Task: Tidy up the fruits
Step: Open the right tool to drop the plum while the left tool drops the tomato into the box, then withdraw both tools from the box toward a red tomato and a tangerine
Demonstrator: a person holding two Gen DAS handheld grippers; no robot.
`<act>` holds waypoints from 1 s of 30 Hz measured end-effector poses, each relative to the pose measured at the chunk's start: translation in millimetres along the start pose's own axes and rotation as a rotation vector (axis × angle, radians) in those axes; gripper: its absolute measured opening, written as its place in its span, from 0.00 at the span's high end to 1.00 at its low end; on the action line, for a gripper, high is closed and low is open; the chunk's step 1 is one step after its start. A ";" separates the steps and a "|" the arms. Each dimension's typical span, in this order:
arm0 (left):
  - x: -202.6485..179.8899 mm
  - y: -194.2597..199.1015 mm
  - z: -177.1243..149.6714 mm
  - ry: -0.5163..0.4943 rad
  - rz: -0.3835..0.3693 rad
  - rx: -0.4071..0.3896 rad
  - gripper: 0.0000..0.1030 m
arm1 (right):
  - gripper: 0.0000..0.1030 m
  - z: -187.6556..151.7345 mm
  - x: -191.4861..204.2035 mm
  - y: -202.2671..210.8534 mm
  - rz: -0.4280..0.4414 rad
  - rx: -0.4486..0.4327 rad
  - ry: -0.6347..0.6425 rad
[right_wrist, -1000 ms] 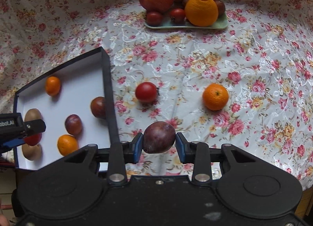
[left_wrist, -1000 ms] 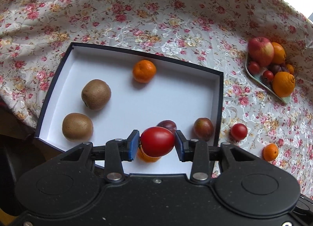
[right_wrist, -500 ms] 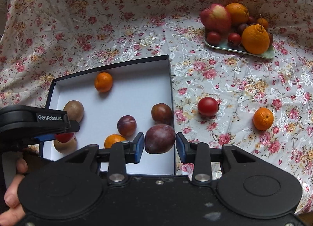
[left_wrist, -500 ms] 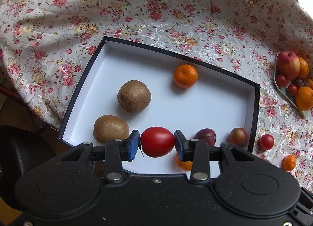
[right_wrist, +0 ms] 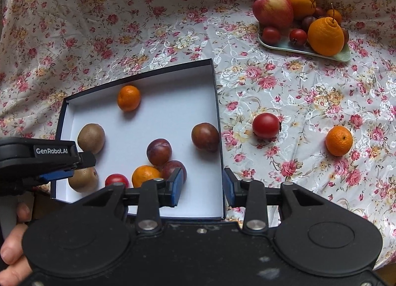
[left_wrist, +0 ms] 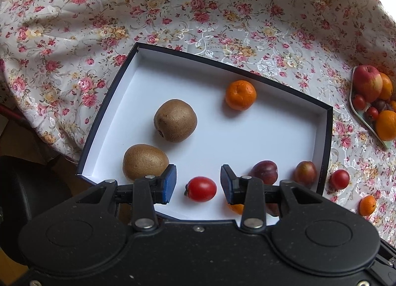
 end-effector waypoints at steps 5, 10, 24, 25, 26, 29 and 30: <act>-2.9 -2.5 -2.2 -0.011 0.001 0.015 0.54 | 0.63 -0.4 -9.8 -0.9 -0.023 0.013 -0.027; -12.2 -4.5 -6.1 -0.032 -0.007 0.033 0.54 | 0.63 -5.6 -32.7 -12.5 -0.047 0.084 -0.105; -56.9 -1.8 -20.3 -0.132 -0.035 0.044 0.54 | 0.63 -25.9 -117.0 -25.7 -0.081 0.238 -0.387; -61.1 -1.8 -21.9 -0.142 -0.036 0.045 0.54 | 0.63 -27.4 -122.7 -25.1 -0.094 0.244 -0.397; -64.9 -1.8 -23.6 -0.150 -0.038 0.046 0.54 | 0.63 -28.8 -127.3 -24.7 -0.107 0.250 -0.403; -76.7 -1.6 -28.5 -0.174 -0.045 0.050 0.54 | 0.63 -33.4 -140.3 -23.1 -0.163 0.274 -0.399; -80.5 -1.5 -30.1 -0.183 -0.048 0.051 0.54 | 0.63 -35.2 -144.2 -22.7 -0.184 0.282 -0.395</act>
Point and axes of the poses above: each gripper's, at about its wrist camera, not at the fingertips, and y roughly against the way its jaws point, x to its left, z to its top, the point moved 8 cm from there along -y, roughly the way its jaws point, and after that the axes turned 2 degrees about -z, right-handed, at the moved point
